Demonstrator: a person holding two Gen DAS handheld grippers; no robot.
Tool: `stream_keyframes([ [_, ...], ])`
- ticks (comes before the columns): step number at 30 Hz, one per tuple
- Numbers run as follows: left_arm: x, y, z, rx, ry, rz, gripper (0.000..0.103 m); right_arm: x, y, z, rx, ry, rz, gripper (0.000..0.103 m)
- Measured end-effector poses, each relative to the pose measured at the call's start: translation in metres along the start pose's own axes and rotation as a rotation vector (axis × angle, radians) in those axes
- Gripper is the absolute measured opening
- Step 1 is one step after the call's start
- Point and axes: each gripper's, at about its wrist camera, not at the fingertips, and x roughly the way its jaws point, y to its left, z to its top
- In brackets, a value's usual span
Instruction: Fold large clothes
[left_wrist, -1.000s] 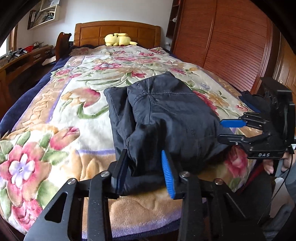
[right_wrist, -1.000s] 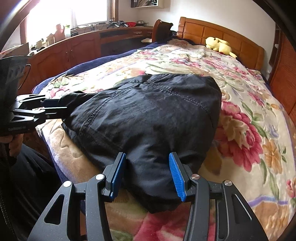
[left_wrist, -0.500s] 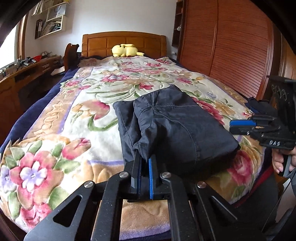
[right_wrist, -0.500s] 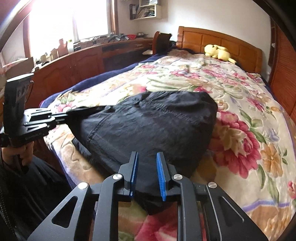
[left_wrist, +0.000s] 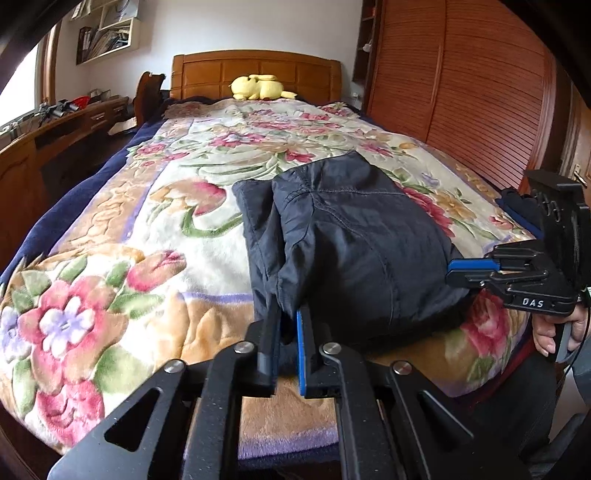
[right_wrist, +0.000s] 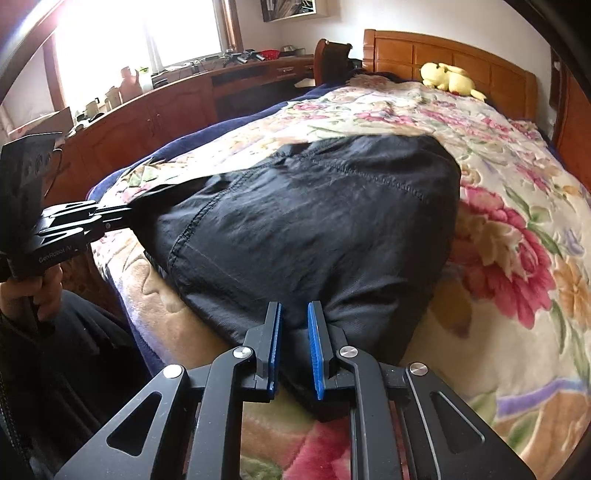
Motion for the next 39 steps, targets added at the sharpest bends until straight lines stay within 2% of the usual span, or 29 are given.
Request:
stream_keyframes([
  [3, -0.009, 0.003, -0.001, -0.034, -0.010, 0.037, 0.015, -0.007, -0.004, 0.007, -0.028, -0.016, 0.000, 0.015],
  [5, -0.011, 0.006, -0.004, -0.055, -0.003, 0.037, 0.029, -0.012, -0.011, 0.013, -0.042, -0.033, -0.017, 0.015],
  [9, -0.009, 0.009, -0.007, -0.077, 0.016, 0.045, 0.038, -0.008, -0.039, 0.030, -0.065, -0.054, -0.076, 0.015],
  [11, -0.004, 0.009, -0.009, -0.079, 0.033, 0.050, 0.060, -0.001, -0.056, 0.040, -0.073, -0.060, -0.105, 0.016],
  [14, 0.008, 0.009, -0.016, -0.076, 0.074, 0.067, 0.068, 0.018, -0.085, 0.055, -0.051, -0.054, -0.127, 0.022],
  [16, 0.014, 0.011, -0.020, -0.084, 0.092, 0.084, 0.068, 0.036, -0.103, 0.066, -0.036, -0.037, -0.128, 0.039],
  [18, 0.017, 0.014, -0.024, -0.106, 0.099, 0.096, 0.070, 0.052, -0.114, 0.077, -0.024, -0.025, -0.135, 0.051],
  [21, 0.020, 0.020, -0.027, -0.131, 0.103, 0.112, 0.071, 0.074, -0.128, 0.092, -0.002, -0.013, -0.135, 0.063],
  [30, 0.027, 0.030, -0.026, -0.160, 0.110, 0.132, 0.072, 0.133, -0.155, 0.123, 0.024, 0.044, -0.122, 0.082],
  [39, 0.037, 0.027, -0.025, -0.153, 0.126, 0.113, 0.072, 0.164, -0.178, 0.124, 0.102, 0.087, -0.056, 0.098],
])
